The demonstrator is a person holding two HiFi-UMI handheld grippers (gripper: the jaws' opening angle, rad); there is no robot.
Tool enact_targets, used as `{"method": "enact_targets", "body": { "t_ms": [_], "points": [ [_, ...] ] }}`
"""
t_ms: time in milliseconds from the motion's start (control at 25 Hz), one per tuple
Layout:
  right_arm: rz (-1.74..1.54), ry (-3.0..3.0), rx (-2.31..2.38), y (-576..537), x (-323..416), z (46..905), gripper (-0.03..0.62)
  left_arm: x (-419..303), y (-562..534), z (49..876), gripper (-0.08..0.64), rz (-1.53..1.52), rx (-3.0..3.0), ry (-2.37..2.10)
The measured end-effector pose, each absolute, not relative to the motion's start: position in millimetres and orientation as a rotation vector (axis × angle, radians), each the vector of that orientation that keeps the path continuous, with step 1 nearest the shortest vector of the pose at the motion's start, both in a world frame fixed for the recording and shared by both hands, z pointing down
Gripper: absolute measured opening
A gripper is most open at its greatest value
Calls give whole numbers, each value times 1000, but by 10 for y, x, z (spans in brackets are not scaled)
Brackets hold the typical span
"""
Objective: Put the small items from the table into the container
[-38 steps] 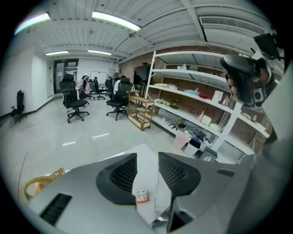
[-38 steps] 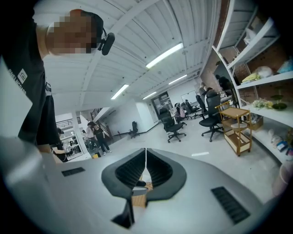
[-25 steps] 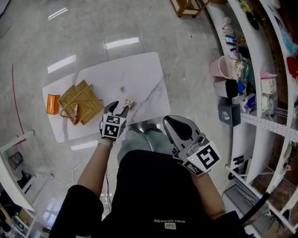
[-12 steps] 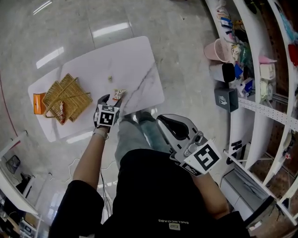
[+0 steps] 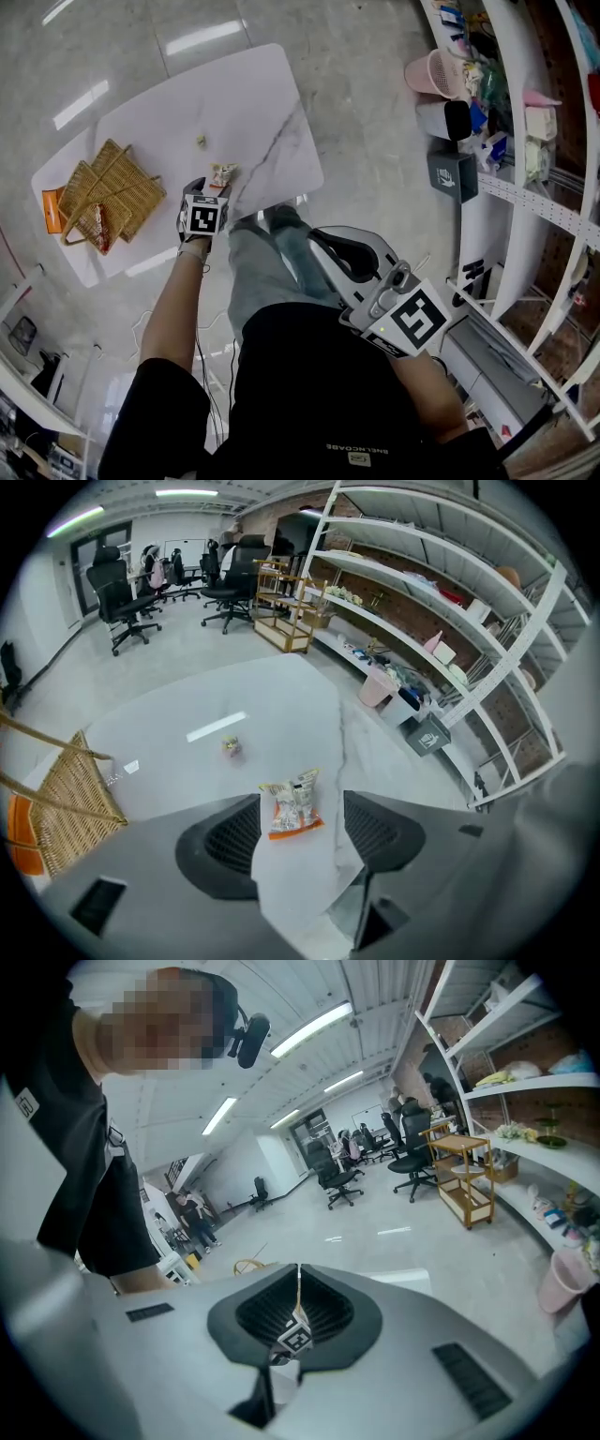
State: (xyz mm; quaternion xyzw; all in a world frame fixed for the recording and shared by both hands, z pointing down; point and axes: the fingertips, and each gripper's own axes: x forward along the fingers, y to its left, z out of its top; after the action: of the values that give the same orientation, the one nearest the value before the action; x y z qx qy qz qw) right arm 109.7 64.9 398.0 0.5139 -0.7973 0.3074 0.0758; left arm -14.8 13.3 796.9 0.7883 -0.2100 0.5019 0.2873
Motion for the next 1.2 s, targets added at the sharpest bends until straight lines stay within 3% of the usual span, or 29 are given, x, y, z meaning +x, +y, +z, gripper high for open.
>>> {"method": "enact_targets", "body": {
  "t_ms": [1200],
  "points": [
    [1033, -2276, 1545, 875, 1130, 4486, 12, -145, 287, 8822, 261, 1443, 1965, -550]
  ]
}}
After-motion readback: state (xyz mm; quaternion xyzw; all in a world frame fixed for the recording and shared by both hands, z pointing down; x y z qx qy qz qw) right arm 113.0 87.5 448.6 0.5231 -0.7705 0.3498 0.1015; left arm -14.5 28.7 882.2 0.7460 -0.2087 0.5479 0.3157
